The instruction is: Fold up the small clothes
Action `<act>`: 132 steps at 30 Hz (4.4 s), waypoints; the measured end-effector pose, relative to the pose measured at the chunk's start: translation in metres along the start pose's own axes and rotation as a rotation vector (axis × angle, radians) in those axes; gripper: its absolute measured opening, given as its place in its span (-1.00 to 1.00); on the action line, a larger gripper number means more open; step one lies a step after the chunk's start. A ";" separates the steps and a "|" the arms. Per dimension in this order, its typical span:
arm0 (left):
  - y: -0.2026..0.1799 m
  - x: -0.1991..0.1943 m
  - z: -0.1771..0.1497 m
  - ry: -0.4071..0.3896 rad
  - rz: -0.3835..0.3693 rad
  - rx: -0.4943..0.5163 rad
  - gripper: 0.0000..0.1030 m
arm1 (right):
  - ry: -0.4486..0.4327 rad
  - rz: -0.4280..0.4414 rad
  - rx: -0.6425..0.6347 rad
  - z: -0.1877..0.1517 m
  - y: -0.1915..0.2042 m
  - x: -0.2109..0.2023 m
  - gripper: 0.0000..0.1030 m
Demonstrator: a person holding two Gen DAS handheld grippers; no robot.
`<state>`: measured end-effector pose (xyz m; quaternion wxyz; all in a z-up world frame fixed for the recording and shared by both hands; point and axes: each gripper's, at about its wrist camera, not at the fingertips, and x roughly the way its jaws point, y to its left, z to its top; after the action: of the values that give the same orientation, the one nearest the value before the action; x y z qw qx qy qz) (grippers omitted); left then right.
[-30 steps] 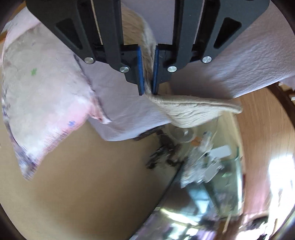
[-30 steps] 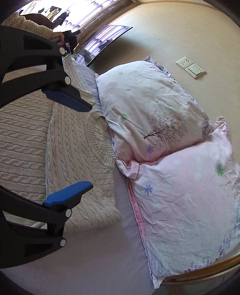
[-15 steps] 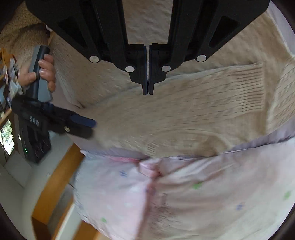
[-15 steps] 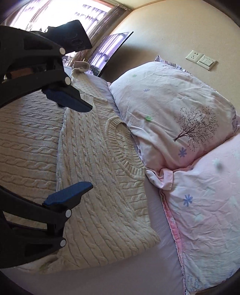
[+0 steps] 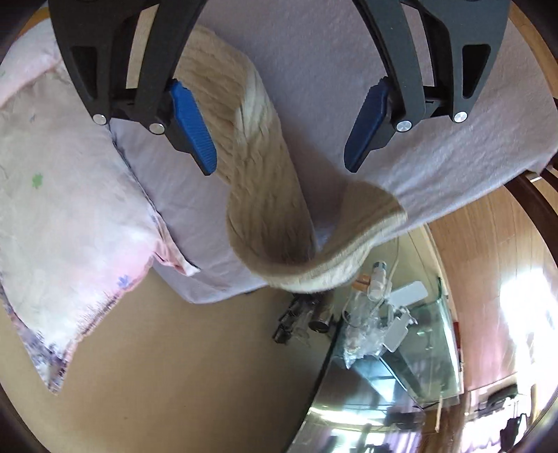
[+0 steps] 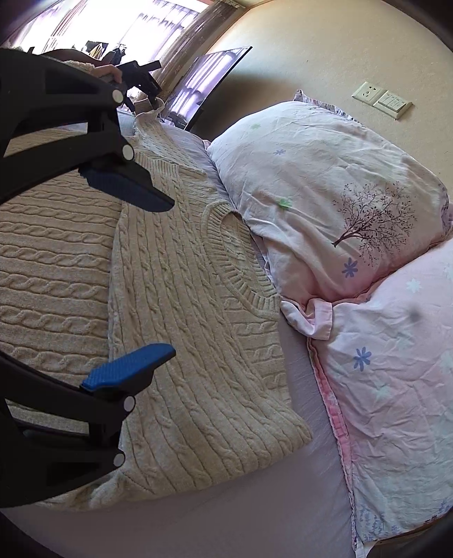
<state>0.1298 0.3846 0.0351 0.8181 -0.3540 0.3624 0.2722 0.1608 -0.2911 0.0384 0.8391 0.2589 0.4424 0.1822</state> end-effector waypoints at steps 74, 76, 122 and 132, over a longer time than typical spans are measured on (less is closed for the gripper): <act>-0.007 -0.156 -0.274 0.343 -0.902 0.597 -0.84 | -0.066 0.304 -0.032 -0.141 -0.041 -0.169 -0.87; -0.037 -0.153 -0.243 0.297 -0.929 0.563 -0.84 | -0.162 0.320 -0.062 -0.098 -0.030 -0.168 -0.87; -0.304 -0.053 -0.249 0.652 -1.166 0.370 -0.65 | -0.365 0.115 0.141 0.070 -0.067 -0.061 0.93; -0.388 -0.050 -0.341 0.822 -1.217 0.521 0.34 | -0.286 0.064 0.135 0.075 -0.103 -0.074 0.39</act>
<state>0.2364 -0.1233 0.0565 0.6803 -0.3594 0.4306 -0.4717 0.1911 -0.4332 0.0608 0.8679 0.3521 0.3213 0.1397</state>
